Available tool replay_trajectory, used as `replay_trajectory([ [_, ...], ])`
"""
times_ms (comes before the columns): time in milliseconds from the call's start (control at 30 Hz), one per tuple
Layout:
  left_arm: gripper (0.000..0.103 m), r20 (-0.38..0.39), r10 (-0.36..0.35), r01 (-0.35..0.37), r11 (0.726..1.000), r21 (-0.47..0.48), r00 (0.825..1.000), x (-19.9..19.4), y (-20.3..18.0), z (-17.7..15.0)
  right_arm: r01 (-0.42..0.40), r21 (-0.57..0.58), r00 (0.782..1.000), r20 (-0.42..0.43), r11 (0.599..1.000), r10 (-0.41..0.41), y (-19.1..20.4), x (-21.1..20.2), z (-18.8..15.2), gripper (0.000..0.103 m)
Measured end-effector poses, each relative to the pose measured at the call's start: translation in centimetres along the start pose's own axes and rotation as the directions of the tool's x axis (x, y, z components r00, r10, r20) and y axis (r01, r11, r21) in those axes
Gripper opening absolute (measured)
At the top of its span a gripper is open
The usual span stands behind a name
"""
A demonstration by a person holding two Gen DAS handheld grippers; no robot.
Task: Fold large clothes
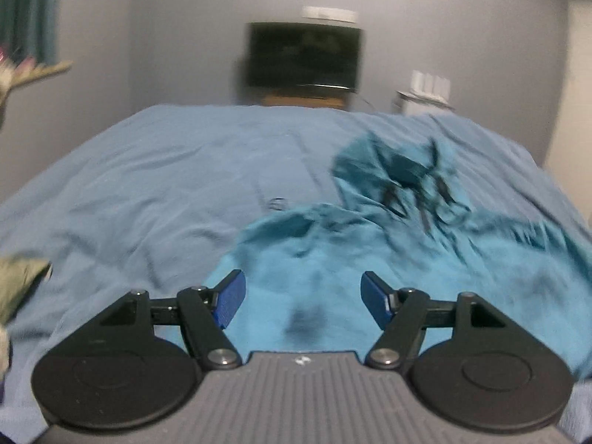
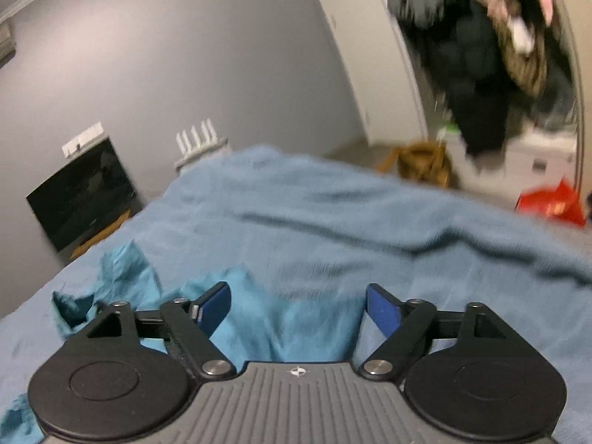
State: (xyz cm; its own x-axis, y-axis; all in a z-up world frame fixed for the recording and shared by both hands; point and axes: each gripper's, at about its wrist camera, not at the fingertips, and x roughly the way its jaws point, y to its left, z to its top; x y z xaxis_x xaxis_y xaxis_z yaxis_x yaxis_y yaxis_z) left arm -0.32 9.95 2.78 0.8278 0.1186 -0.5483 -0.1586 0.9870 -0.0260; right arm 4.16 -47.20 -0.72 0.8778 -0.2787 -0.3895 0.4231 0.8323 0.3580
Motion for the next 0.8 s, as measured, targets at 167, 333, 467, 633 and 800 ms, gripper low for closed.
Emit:
replay_trajectory([
  [167, 0.075, -0.048, -0.079, 0.082, 0.994, 0.07, 0.996, 1.4, -2.9, -0.2, -0.128, -0.153, 0.99, 0.034, 0.98, 0.135, 2.7, -1.0, 0.2, 0.086],
  [333, 0.076, -0.092, -0.128, 0.139, 0.983, 0.123, 0.987, 3.6, -4.7, -0.5, -0.415, -0.404, 0.91, -0.199, 0.815, 0.365, 9.1, 0.3, -2.2, 0.086],
  [467, 0.076, -0.124, -0.157, 0.172, 0.978, 0.119, 0.98, 5.7, -5.4, -0.3, -0.553, -0.535, 0.833, -0.368, 0.639, 0.413, 14.0, 1.0, -5.2, 0.085],
  [633, 0.076, -0.145, -0.186, 0.204, 0.972, 0.121, 0.972, 8.9, -6.9, 0.8, -0.602, -0.65, 0.797, -0.458, 0.464, 0.394, 16.8, 0.6, -8.7, 0.084],
  [800, 0.078, -0.158, -0.178, 0.206, 0.962, 0.181, 0.971, 12.4, -8.7, 0.4, -0.611, -0.654, 0.791, -0.518, 0.446, 0.324, 17.6, 3.3, -11.6, 0.084],
])
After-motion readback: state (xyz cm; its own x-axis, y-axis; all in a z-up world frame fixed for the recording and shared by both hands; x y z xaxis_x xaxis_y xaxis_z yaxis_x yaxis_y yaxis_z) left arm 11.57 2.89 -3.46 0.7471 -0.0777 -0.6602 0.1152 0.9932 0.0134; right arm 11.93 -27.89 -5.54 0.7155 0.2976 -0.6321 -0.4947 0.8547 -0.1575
